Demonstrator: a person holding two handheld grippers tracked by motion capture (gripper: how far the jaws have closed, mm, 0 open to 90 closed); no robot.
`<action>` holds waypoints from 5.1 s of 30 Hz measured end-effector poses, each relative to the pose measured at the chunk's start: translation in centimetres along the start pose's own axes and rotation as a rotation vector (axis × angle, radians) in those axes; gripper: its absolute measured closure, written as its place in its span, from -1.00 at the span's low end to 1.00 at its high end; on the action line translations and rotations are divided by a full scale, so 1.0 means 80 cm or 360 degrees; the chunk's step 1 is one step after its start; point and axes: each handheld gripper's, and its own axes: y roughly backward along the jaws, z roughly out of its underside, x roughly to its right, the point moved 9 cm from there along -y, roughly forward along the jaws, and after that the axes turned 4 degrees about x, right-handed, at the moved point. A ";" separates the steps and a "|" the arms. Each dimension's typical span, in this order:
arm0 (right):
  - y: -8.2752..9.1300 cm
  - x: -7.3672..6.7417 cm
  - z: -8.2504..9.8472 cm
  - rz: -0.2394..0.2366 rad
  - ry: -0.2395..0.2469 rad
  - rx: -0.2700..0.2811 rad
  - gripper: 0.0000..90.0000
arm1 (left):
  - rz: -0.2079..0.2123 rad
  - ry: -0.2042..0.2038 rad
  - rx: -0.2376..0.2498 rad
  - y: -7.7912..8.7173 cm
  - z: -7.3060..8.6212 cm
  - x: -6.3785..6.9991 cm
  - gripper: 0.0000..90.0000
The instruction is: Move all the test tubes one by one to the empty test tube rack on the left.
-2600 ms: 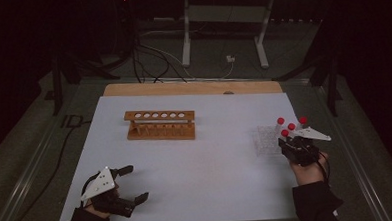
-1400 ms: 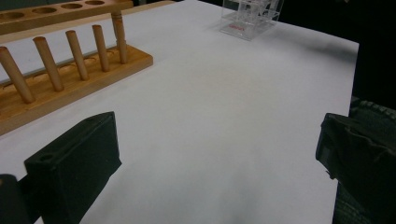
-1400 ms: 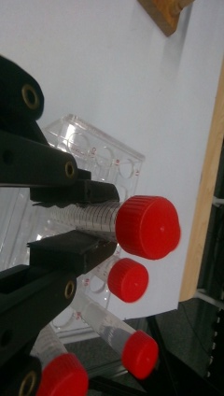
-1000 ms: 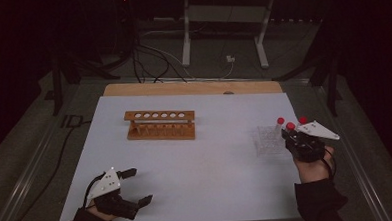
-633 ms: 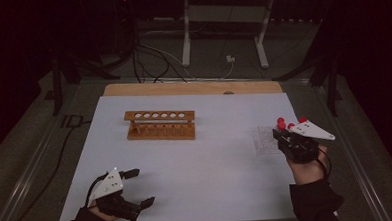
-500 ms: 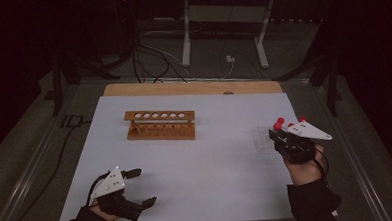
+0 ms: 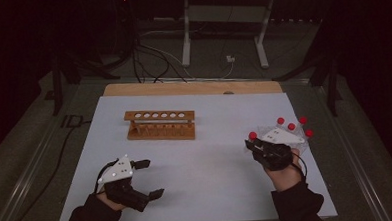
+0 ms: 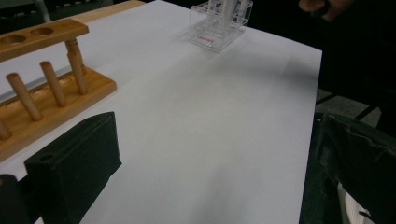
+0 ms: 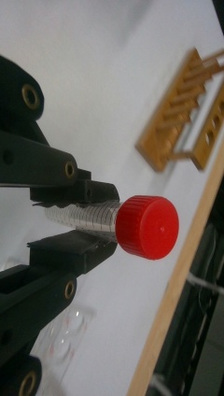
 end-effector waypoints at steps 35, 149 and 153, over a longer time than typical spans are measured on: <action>-0.029 -0.145 0.003 -0.0520 0.0189 -0.0072 0.67 | 0.0208 -0.0124 0.0079 -0.078 -0.086 0.031 -0.84; -0.015 -0.112 -0.014 -0.0461 0.0012 0.0110 -1.00 | -0.0600 -0.0031 0.0258 -0.138 -0.154 -0.189 0.59; -0.015 -0.111 -0.014 -0.0460 0.0004 0.0114 -1.00 | -0.0599 -0.0008 0.0245 -0.142 -0.145 -0.193 0.59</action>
